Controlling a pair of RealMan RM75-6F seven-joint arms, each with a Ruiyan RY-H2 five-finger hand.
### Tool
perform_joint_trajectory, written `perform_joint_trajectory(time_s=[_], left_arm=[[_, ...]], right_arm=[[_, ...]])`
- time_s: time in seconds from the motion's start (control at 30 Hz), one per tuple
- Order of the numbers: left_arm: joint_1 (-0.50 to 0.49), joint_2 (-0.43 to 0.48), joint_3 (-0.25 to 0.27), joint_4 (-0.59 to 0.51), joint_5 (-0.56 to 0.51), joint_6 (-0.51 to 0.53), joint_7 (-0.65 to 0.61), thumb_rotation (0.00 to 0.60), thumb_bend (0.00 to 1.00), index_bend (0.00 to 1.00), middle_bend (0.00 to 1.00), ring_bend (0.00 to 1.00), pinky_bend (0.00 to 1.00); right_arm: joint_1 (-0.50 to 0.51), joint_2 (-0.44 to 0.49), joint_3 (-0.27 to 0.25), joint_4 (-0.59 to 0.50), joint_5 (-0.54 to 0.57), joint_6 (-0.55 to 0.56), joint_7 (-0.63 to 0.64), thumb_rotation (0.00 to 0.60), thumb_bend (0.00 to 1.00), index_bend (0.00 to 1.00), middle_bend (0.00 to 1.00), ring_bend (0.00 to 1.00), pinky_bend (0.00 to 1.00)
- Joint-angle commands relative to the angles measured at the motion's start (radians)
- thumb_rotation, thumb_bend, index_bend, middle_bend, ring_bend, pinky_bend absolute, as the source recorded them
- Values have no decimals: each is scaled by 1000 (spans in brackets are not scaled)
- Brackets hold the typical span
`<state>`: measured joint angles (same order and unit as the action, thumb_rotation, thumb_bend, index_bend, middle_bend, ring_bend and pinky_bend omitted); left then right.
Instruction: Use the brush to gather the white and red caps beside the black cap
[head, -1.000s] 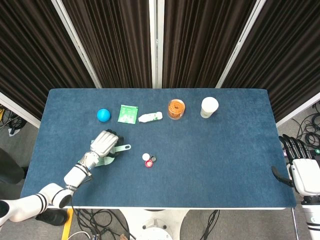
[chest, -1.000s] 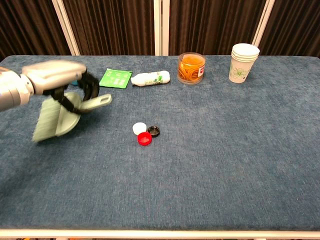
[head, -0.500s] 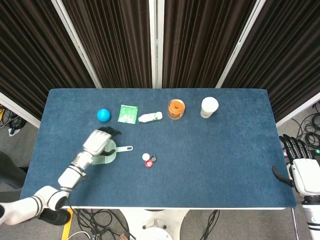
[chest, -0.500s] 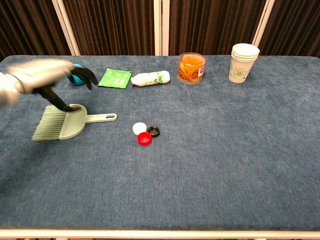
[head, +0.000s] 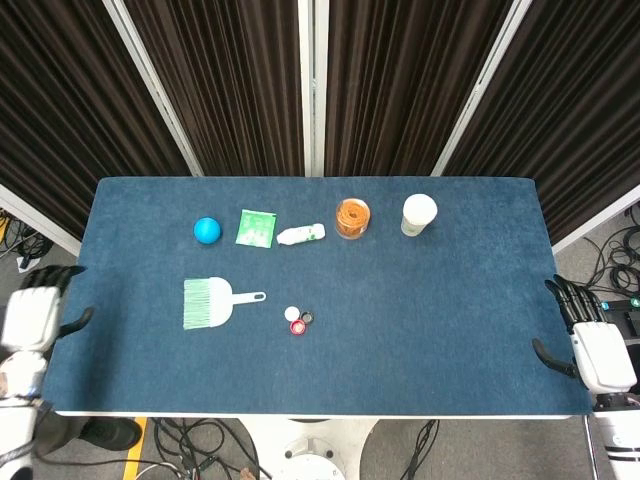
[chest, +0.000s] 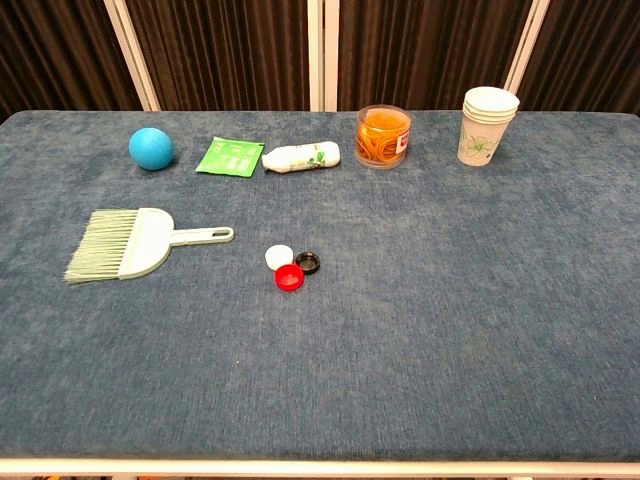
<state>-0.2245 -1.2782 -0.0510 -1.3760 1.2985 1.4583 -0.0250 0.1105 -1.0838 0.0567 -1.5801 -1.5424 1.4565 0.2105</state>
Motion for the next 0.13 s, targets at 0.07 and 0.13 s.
perform_joint_trajectory(time_s=[0.07, 0.13], left_arm=[[101, 51, 49, -91, 3, 97, 50, 600, 240, 242, 273, 193, 194], [125, 64, 59, -119, 10, 113, 66, 600, 240, 242, 273, 192, 194]], right_arm=[[-11, -15, -13, 0, -20, 18, -11, 600, 223, 0, 0, 0, 0], [-16, -21, -17, 3, -32, 32, -16, 600, 222, 0, 0, 0, 0]])
